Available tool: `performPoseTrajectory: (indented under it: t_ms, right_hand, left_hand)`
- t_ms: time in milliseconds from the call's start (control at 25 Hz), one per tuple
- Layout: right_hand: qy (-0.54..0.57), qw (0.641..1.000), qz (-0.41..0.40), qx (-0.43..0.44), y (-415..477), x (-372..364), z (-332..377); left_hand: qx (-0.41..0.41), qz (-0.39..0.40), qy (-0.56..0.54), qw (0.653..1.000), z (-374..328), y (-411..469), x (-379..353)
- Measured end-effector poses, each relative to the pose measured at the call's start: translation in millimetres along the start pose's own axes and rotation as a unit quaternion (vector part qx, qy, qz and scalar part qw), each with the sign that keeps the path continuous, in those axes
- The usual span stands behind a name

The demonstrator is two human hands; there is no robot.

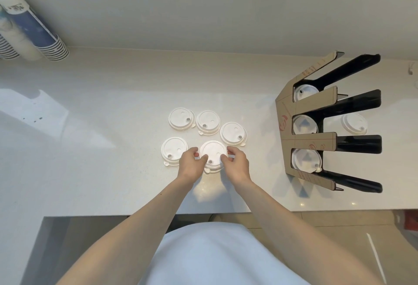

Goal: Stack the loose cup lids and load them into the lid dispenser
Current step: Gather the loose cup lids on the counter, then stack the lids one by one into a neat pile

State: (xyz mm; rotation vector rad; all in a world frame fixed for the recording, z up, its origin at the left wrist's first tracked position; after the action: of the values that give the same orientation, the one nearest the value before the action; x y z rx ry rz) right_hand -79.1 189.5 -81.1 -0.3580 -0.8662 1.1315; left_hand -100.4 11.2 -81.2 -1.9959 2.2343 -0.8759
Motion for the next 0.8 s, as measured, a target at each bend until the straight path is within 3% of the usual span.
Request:
performPoseTrajectory:
  t_ms: [240,480,800]
  right_hand:
    - [0.022,0.997,-0.005,0.074,-17.9,-0.5,26.2]
    - [0.042,0.991,0.034,0.121,-38.9,-22.2,53.0]
    - [0.056,0.982,0.083,0.158,-62.4,-66.2,81.3]
  left_hand:
    - [-0.009,-0.046,-0.083,0.995,2.7,-4.4,28.6]
    - [-0.003,-0.072,-0.245,0.967,7.2,-13.9,64.0]
    - [0.003,-0.086,-0.309,0.947,16.3,-24.5,111.8]
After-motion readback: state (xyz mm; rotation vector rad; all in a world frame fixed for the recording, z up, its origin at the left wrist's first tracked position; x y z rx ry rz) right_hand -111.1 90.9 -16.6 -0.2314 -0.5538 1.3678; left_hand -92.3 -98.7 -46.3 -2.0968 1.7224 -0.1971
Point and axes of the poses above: each hand's wrist, its own y-axis towards the middle knuckle, its own x-axis out of the back of the hand, z = x × y, the point moved 10 cm from there along y, towards the middle knuckle, and after that the axes turned 13 degrees about -x, right-handed, at the moved point
